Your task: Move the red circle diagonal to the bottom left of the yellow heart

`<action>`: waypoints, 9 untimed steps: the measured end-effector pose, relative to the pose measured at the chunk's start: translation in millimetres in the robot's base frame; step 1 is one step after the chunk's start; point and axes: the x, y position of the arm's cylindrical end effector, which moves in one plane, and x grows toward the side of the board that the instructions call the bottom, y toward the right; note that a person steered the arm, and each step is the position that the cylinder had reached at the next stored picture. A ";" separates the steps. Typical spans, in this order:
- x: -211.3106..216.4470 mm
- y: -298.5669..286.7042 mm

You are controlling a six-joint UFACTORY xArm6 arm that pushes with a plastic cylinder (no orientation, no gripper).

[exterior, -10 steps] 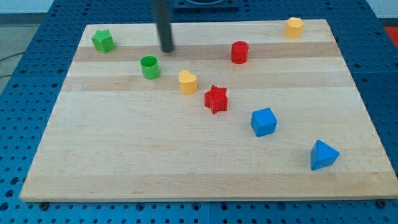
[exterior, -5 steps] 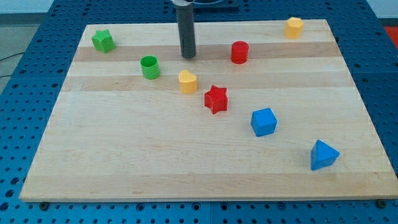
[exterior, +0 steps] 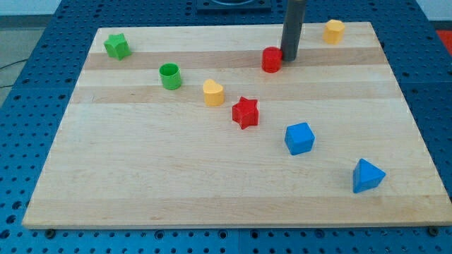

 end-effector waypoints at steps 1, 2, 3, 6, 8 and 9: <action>23.5 -42.4; 6.5 -48.7; 1.8 -67.4; 54.9 -94.5; 52.6 -102.9; 75.8 -131.8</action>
